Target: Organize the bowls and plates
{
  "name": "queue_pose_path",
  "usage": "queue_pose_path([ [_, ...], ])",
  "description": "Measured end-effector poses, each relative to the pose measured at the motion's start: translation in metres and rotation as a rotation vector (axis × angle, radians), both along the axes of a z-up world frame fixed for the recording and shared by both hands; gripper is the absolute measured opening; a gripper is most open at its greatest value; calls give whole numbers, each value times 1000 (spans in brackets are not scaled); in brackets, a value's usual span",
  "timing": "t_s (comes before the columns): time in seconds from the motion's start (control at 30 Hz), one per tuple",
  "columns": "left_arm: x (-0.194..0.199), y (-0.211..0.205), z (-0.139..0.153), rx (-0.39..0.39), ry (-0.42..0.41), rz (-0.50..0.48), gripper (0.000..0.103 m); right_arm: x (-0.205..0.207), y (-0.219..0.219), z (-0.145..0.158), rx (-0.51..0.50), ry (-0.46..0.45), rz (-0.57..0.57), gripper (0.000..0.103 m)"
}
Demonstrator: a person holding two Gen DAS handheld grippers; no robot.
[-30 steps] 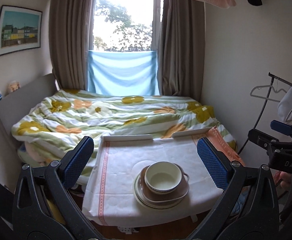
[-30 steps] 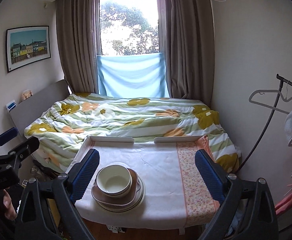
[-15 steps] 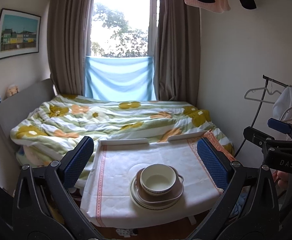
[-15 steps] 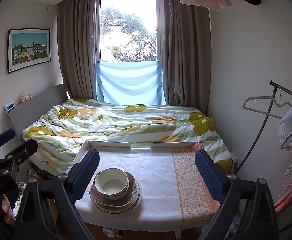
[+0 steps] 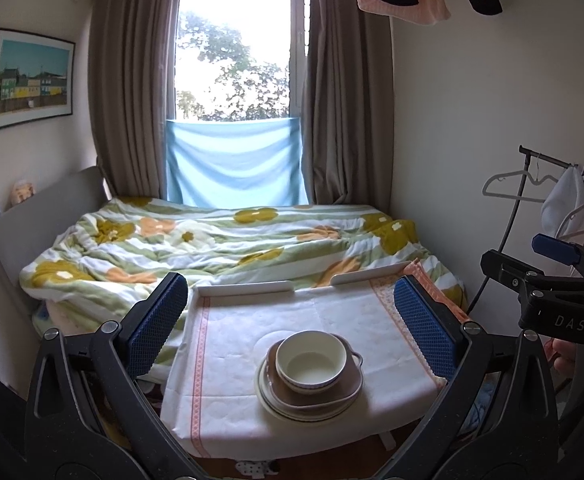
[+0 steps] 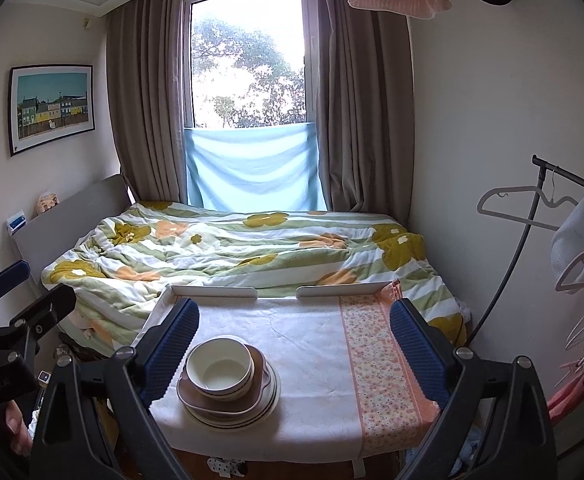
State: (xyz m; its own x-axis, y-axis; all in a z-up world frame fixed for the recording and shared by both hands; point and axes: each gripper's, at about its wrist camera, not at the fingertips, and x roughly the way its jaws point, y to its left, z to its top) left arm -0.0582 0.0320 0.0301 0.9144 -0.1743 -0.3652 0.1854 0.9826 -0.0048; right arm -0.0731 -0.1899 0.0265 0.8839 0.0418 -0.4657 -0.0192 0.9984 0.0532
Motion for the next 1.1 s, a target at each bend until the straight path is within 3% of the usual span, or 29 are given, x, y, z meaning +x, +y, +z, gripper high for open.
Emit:
queue_pose_path([
  [1.1,-2,3,5,7,-20,40,103,3,0,5,-12,-16,-4,95],
])
